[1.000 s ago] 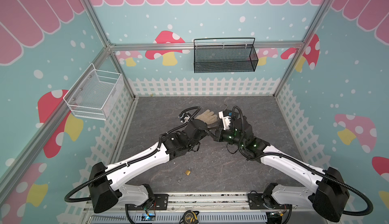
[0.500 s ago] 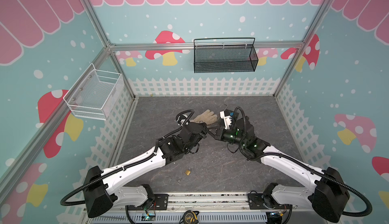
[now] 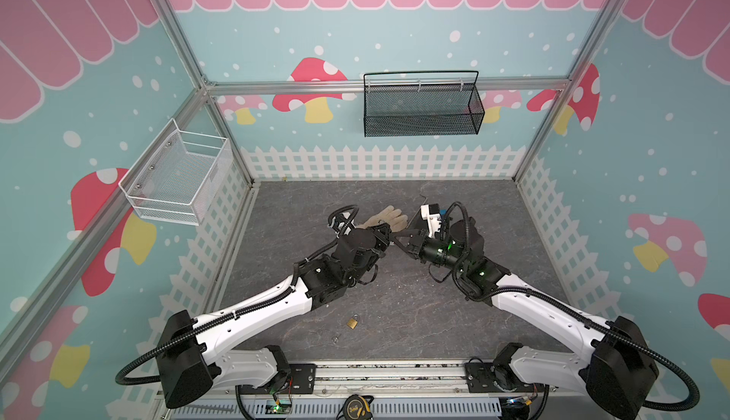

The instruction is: Unlock with the key

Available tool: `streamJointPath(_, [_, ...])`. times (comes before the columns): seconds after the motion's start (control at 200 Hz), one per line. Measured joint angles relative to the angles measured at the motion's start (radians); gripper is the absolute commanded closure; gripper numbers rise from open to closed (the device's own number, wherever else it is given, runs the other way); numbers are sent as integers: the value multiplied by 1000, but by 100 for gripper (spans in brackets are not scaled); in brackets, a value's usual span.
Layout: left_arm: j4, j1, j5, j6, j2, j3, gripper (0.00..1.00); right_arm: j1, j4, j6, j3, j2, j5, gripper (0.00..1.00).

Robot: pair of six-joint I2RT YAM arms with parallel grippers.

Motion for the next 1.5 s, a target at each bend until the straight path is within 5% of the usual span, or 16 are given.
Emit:
streamJointPath(0.56, [67,0,-5,-10,20,-24,100,-12,49,53,-34,1,8,100])
streamJointPath(0.745, [60,0,-4,-5,23,-24,100,-12,-7,-22,-14,0,14,100])
streamJointPath(1.046, [3,-2,4,3,35,18,100,-2,-127,-139,35,0,30,79])
streamJointPath(1.496, [-54,-2,19,24,46,51,100,19,-244,-269,80,-10,87,87])
